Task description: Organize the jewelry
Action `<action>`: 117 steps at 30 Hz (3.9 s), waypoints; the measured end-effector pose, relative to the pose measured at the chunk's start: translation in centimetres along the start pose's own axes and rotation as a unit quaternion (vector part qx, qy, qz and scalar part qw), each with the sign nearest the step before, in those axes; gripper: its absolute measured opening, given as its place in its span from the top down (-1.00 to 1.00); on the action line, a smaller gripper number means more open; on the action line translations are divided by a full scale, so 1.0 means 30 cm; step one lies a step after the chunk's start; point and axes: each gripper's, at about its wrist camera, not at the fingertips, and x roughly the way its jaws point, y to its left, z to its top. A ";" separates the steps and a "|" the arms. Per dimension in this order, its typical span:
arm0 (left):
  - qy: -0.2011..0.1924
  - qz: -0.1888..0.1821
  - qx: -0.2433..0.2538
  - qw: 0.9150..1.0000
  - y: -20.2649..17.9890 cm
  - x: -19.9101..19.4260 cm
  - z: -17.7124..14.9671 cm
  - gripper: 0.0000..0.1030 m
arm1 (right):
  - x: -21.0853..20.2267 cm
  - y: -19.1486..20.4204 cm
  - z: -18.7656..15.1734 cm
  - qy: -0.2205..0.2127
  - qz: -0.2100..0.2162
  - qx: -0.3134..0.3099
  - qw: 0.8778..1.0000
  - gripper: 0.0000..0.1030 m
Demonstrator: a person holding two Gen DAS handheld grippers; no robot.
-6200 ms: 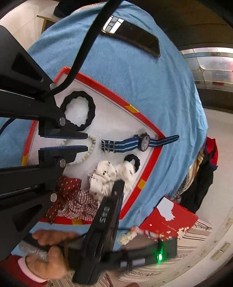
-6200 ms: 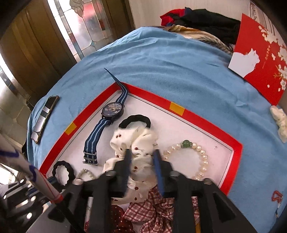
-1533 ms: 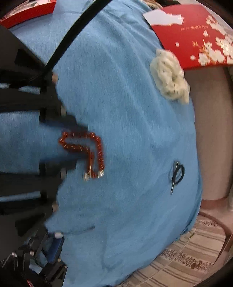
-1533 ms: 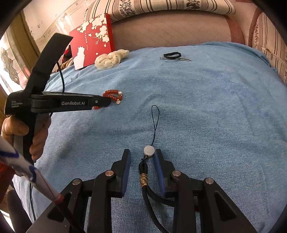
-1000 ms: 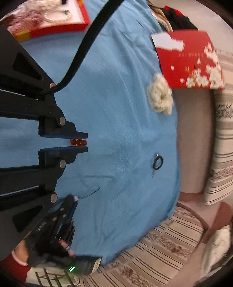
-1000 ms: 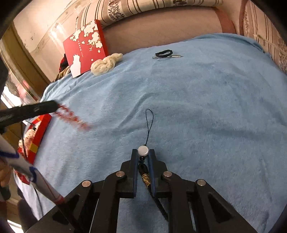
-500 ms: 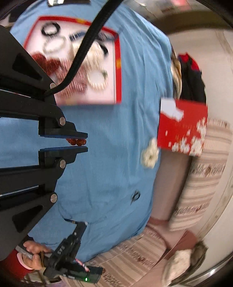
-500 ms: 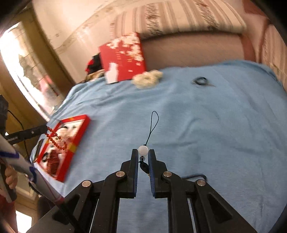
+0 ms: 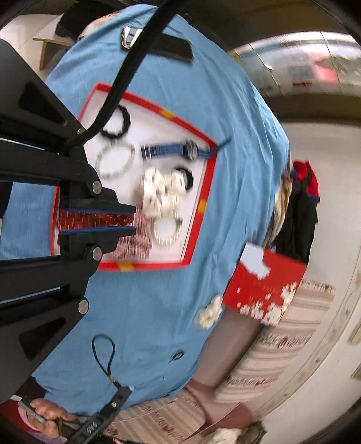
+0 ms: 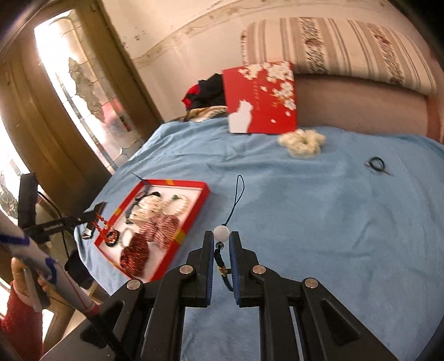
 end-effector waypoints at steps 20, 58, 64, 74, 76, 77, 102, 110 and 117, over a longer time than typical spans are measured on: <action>0.031 0.049 -0.061 0.996 0.290 0.136 -0.115 0.86 | 0.247 0.337 0.217 0.025 0.025 -0.075 0.997 0.77; -0.080 0.088 -0.080 0.990 0.248 -0.117 -0.216 -0.03 | 0.818 0.316 0.306 0.159 -0.003 -0.051 0.986 0.26; -0.087 0.092 -0.084 0.988 0.228 -0.138 -0.233 -0.03 | 0.790 0.304 0.245 0.170 -0.012 -0.052 0.984 0.26; -0.137 0.145 -0.081 0.977 0.143 -0.225 -0.258 -0.45 | 0.566 0.312 0.104 0.150 -0.009 -0.082 0.985 0.26; -0.141 0.155 -0.081 0.974 0.126 -0.239 -0.261 -0.46 | 0.505 0.299 0.056 0.148 -0.006 -0.084 0.985 0.26; -0.145 0.160 -0.079 0.973 0.112 -0.247 -0.263 -0.46 | 0.482 0.292 0.037 0.146 -0.006 -0.085 0.986 0.25; -0.251 0.147 0.013 0.957 -0.474 -0.399 -0.274 -1.00 | 0.009 0.060 -0.283 0.054 -0.117 -0.045 0.991 0.03; -0.126 0.145 0.004 0.981 -0.529 -0.185 -0.390 -1.00 | -0.021 -0.012 -0.326 0.050 -0.165 -0.040 0.984 0.01; -0.099 0.162 0.026 0.982 -0.571 -0.120 -0.440 -1.00 | -0.031 -0.025 -0.331 0.048 -0.179 -0.036 0.982 -0.05</action>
